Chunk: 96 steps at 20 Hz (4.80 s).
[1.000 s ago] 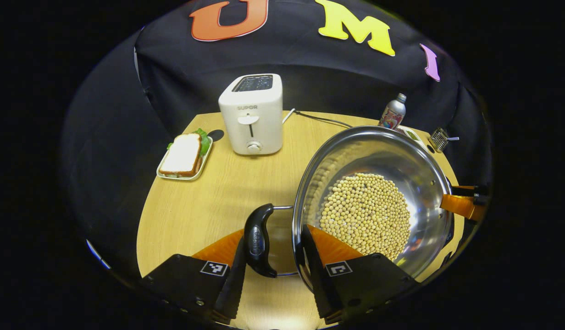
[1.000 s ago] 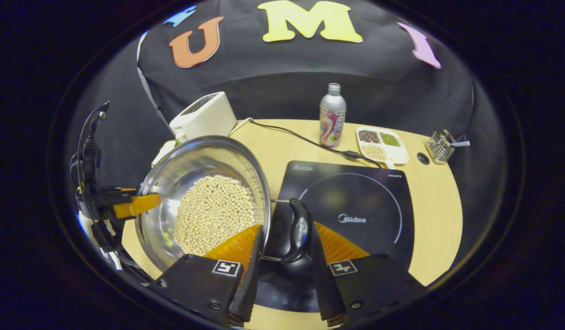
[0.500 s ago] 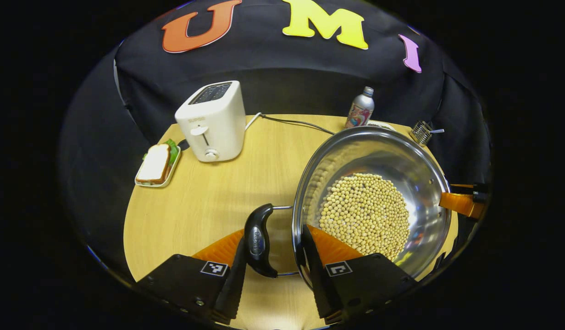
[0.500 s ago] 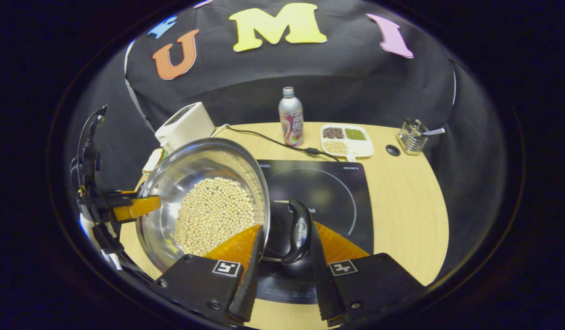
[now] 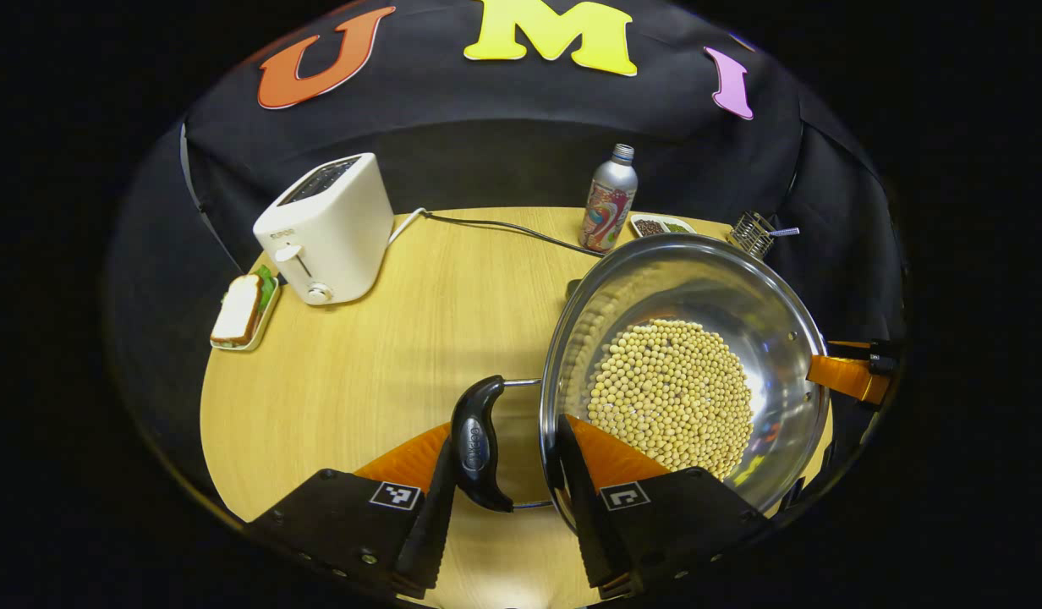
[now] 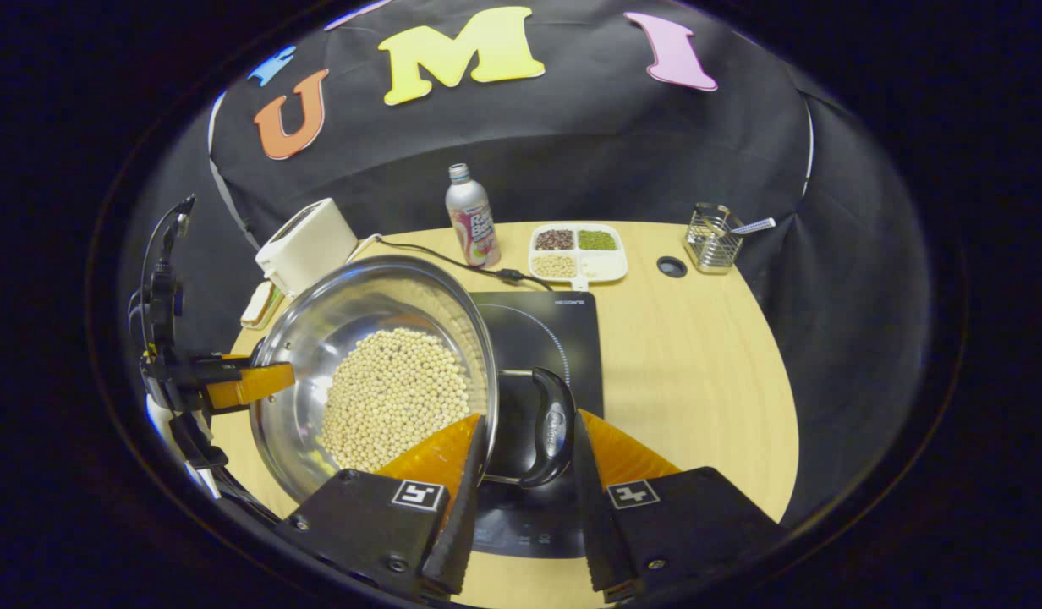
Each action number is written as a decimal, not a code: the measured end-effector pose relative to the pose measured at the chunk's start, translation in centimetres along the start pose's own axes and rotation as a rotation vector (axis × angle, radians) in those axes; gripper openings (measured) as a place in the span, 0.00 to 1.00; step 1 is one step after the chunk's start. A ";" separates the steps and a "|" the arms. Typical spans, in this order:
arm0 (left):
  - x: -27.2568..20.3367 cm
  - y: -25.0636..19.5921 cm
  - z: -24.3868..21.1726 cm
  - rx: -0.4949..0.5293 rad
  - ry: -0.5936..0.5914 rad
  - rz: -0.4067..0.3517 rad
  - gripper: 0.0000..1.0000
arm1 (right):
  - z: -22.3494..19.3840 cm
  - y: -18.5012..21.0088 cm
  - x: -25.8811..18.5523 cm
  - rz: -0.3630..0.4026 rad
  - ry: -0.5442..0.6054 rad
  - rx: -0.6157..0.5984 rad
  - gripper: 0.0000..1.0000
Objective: First push the handle of the pot to place it horizontally, then grasp the pot with both hands and set it on the induction cooktop.
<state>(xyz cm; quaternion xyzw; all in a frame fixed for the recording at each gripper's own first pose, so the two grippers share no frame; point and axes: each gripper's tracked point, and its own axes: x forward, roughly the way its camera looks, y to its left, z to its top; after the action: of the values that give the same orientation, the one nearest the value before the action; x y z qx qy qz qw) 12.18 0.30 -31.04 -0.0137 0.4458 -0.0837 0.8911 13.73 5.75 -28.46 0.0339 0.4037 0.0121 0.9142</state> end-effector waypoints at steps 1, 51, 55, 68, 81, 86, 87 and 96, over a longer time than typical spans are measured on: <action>0.3 -0.6 0.1 -0.004 0.001 -0.003 0.62 | 0.1 -0.8 -0.1 -0.004 -0.003 -0.003 0.56; 1.7 -5.1 4.3 0.067 -0.184 0.120 0.94 | 2.6 -7.8 3.3 0.061 -0.136 -0.047 0.82; -0.1 -5.1 4.6 0.056 -0.238 0.148 0.97 | 2.5 -6.9 2.1 0.054 -0.163 -0.071 0.83; -6.9 -5.2 5.6 0.092 -0.354 0.134 0.97 | 5.5 -2.7 -5.5 0.024 -0.327 -0.169 0.82; -22.6 -5.2 12.1 0.090 -0.647 0.078 0.97 | 12.5 6.4 -22.7 0.081 -0.678 -0.220 0.99; -30.4 -4.9 13.5 0.065 -0.774 0.035 0.97 | 14.0 7.3 -31.0 0.093 -0.837 -0.168 1.00; -31.9 -4.2 13.5 0.065 -0.804 0.044 0.97 | 14.1 7.3 -32.3 0.097 -0.854 -0.149 1.00; -39.8 1.7 10.8 0.020 -0.926 0.178 0.96 | 12.3 2.7 -39.3 -0.012 -0.966 -0.063 1.00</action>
<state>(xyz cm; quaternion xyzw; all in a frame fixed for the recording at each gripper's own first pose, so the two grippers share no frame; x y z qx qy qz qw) -2.37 7.84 6.80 -0.0028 0.0001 0.0038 1.0000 -3.64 5.84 9.00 0.0055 -0.0673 0.0021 0.9977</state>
